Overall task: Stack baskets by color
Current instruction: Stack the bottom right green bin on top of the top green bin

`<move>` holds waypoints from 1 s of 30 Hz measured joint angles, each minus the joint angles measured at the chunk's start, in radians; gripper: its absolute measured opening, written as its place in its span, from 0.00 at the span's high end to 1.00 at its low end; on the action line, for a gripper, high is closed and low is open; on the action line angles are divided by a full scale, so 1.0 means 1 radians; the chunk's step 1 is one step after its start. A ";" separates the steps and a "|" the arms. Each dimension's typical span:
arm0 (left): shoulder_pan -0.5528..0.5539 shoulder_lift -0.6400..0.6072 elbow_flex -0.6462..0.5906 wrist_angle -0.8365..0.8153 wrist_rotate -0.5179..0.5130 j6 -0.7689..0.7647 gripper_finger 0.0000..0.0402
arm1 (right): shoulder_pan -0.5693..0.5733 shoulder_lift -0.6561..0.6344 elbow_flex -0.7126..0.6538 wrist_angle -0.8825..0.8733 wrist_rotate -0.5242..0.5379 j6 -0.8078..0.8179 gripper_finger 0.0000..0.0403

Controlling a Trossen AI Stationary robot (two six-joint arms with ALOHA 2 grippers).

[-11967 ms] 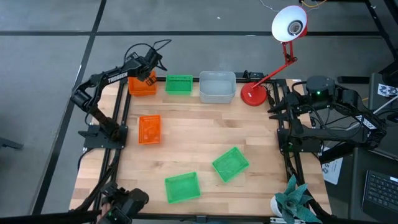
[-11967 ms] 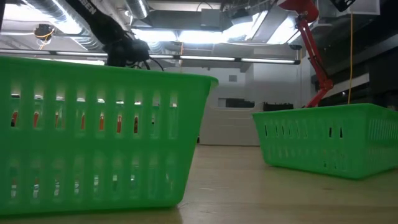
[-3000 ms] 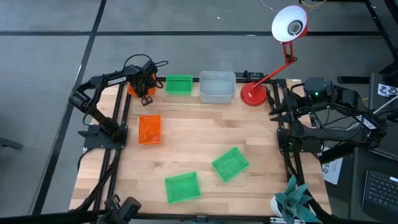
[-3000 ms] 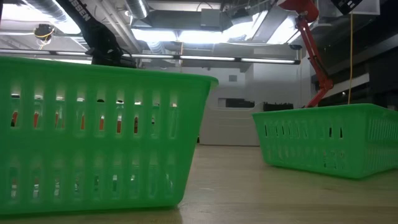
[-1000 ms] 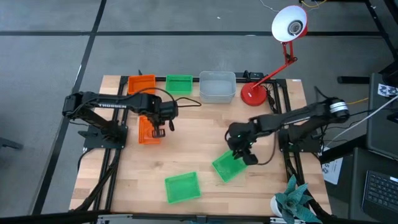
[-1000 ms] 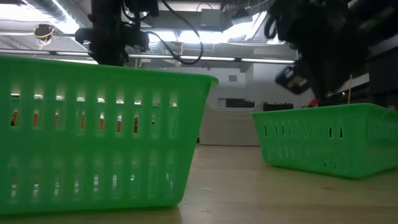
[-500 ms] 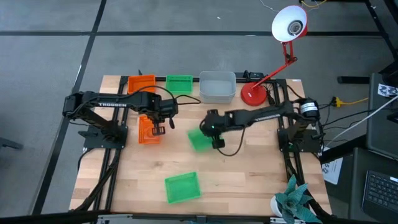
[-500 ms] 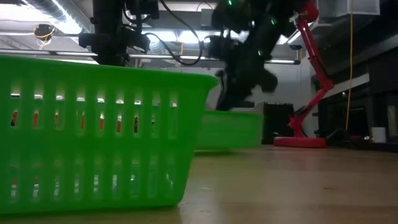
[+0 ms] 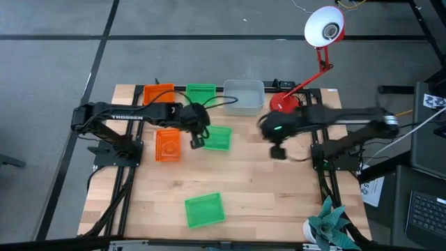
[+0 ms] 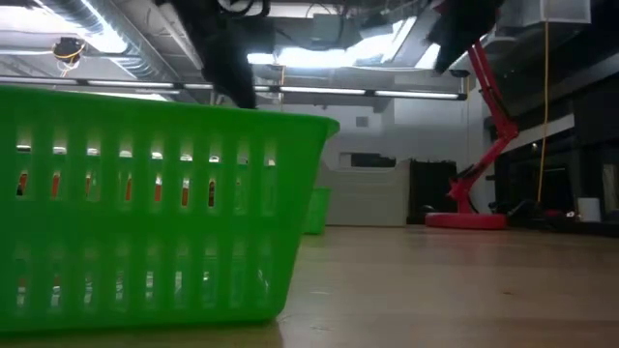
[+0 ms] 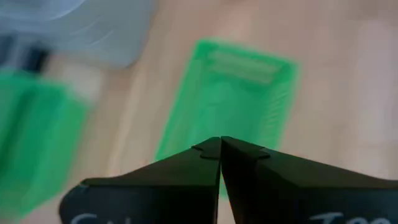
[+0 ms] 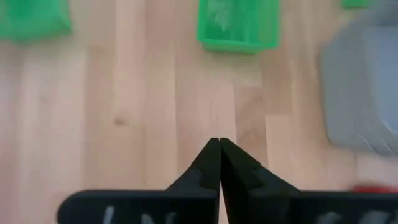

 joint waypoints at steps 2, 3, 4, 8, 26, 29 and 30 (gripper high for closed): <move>0.015 0.017 0.000 0.040 0.088 0.025 0.96 | 0.008 -0.114 0.000 -0.028 0.001 0.076 0.99; 0.019 0.029 0.000 0.060 0.113 0.042 0.93 | 0.014 -0.169 0.000 -0.032 0.001 0.107 0.99; 0.024 0.041 0.000 0.072 0.118 0.064 0.91 | 0.025 -0.222 0.000 -0.033 0.001 0.128 0.98; 0.051 0.091 0.000 0.113 0.069 0.101 0.77 | 0.074 -0.390 0.001 -0.010 0.000 0.163 0.98; 0.205 0.388 0.144 0.112 0.183 0.274 0.68 | 0.115 -0.588 0.001 -0.027 0.003 0.076 0.98; 0.207 0.401 0.177 0.097 0.223 0.283 0.68 | 0.115 -0.586 0.000 -0.056 0.003 0.072 0.98; 0.207 0.403 0.185 0.094 0.237 0.286 0.68 | 0.115 -0.586 -0.002 -0.059 0.003 0.072 0.98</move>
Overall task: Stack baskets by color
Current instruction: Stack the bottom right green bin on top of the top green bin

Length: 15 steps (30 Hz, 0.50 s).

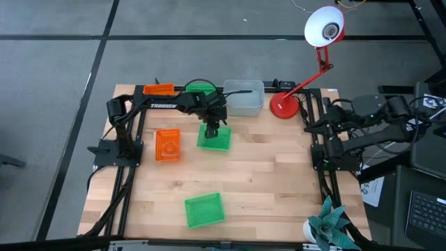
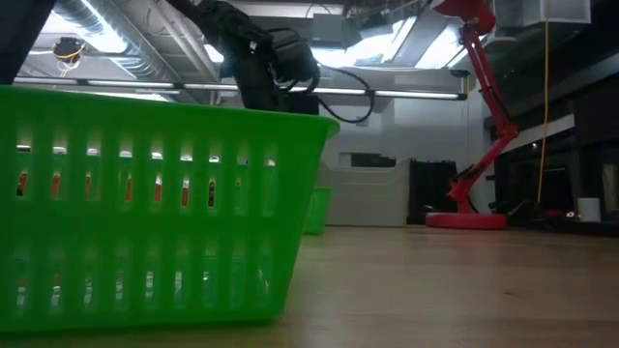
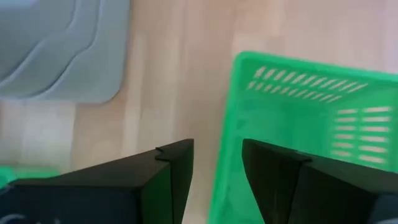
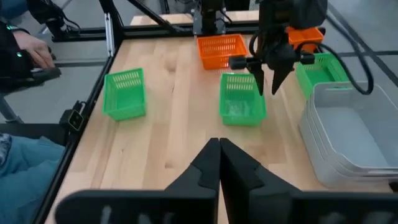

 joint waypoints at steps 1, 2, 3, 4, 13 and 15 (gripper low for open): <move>-0.001 0.000 0.005 -0.005 0.008 0.004 0.68 | 0.000 -0.001 -0.004 -0.001 0.000 0.000 0.98; -0.001 -0.001 0.006 -0.007 0.009 0.005 0.68 | 0.000 -0.002 -0.008 -0.002 0.000 0.000 0.98; -0.002 -0.001 0.006 -0.012 0.010 0.005 0.68 | 0.000 -0.002 -0.009 -0.006 0.000 0.000 0.98; -0.002 0.001 0.006 -0.026 0.011 0.006 0.68 | 0.000 -0.003 -0.011 -0.012 0.000 0.003 0.98; 0.006 0.098 0.006 -0.037 0.000 0.013 0.68 | 0.000 -0.003 -0.078 -0.019 -0.001 0.005 0.98; 0.009 0.120 0.006 -0.030 -0.003 0.030 0.69 | 0.000 -0.003 -0.092 -0.020 0.000 0.007 0.98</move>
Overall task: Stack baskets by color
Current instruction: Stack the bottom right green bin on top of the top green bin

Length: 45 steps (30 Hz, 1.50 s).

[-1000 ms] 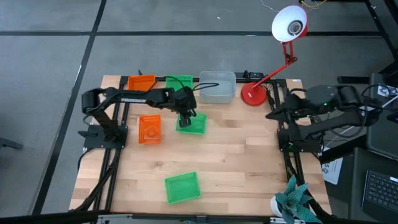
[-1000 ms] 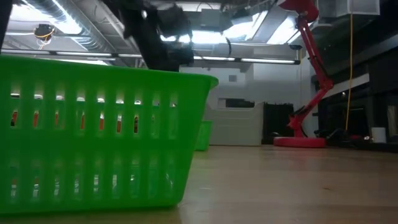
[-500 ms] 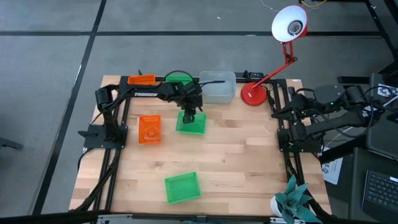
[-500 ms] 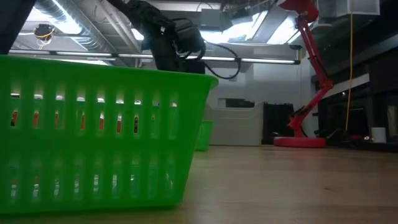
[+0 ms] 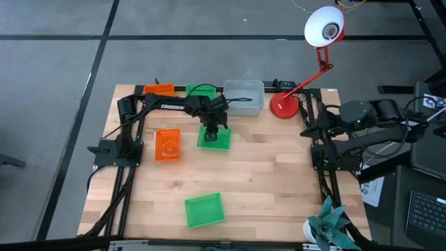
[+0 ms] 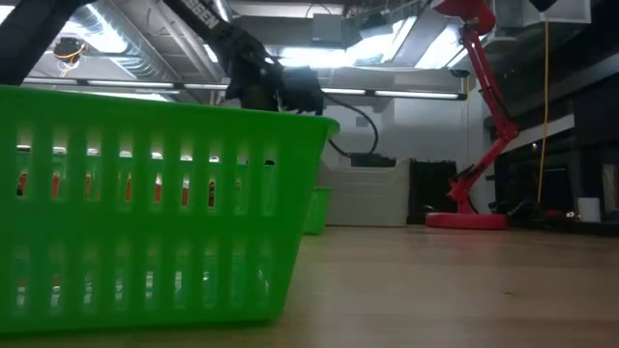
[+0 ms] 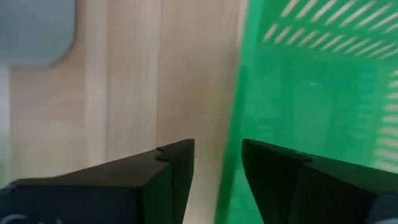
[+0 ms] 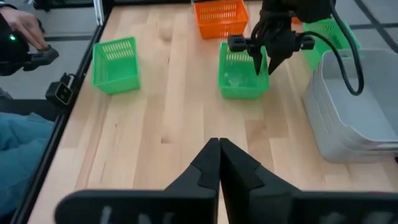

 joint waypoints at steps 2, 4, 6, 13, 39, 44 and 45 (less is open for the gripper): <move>0.000 0.010 0.000 -0.005 -0.004 0.001 0.73 | 0.000 0.000 -0.011 0.001 0.000 0.003 0.98; 0.000 0.007 0.001 -0.035 -0.004 -0.003 0.85 | 0.000 0.000 -0.017 -0.002 -0.002 0.005 0.98; 0.000 -0.016 0.018 -0.115 -0.006 -0.007 0.96 | 0.000 0.000 -0.017 -0.005 -0.002 0.005 0.98; 0.043 -0.145 0.173 -0.366 -0.247 0.123 1.00 | 0.000 -0.001 -0.017 -0.006 -0.001 -0.004 0.98; 0.524 0.011 0.377 -0.365 -0.015 0.530 1.00 | 0.000 -0.001 -0.017 0.004 -0.001 -0.021 0.98; 0.523 0.038 0.377 -0.356 -0.018 0.537 1.00 | 0.000 -0.001 -0.017 0.004 -0.001 -0.019 0.98; 0.520 0.042 0.377 -0.350 -0.018 0.537 1.00 | 0.000 -0.001 -0.017 0.004 -0.001 -0.019 0.98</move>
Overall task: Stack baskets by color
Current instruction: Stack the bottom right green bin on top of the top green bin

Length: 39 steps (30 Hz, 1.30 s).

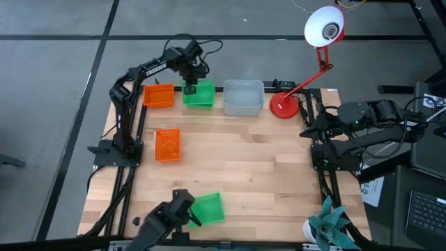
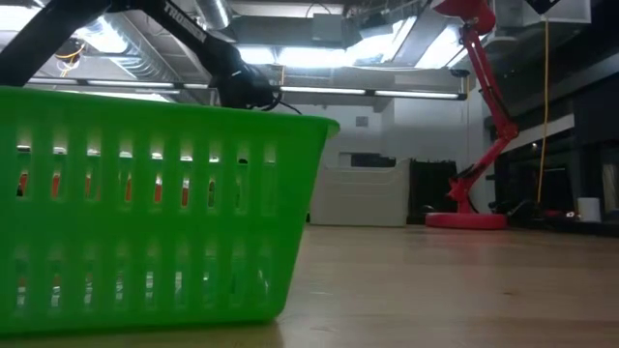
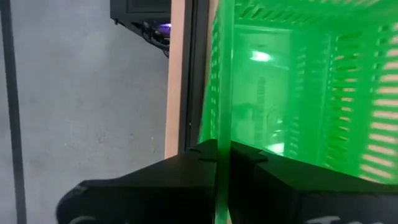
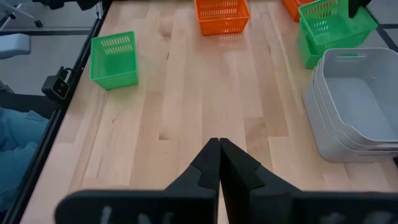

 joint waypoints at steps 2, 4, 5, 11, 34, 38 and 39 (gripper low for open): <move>-0.002 0.006 0.000 0.014 -0.005 0.000 1.00 | 0.000 0.000 0.000 0.000 0.000 0.000 0.98; -0.009 0.007 0.000 0.034 -0.022 0.010 1.00 | 0.000 0.000 0.000 0.000 0.000 0.001 0.98; -0.014 0.007 0.000 0.039 -0.038 0.017 1.00 | 0.000 0.000 0.000 0.000 0.000 0.001 0.98; -0.056 0.008 0.000 0.033 -0.112 0.023 0.99 | 0.000 0.000 0.000 -0.001 0.000 0.000 0.98; -0.155 -0.083 0.000 0.028 -0.212 -0.026 0.86 | 0.000 0.000 0.000 -0.005 0.000 0.000 0.98; -0.165 -0.091 0.001 0.100 -0.273 -0.052 0.86 | 0.000 0.000 0.000 -0.014 0.000 -0.001 0.98; -0.165 -0.087 -0.001 0.116 -0.289 -0.056 0.86 | 0.000 0.000 0.000 -0.014 0.000 -0.001 0.98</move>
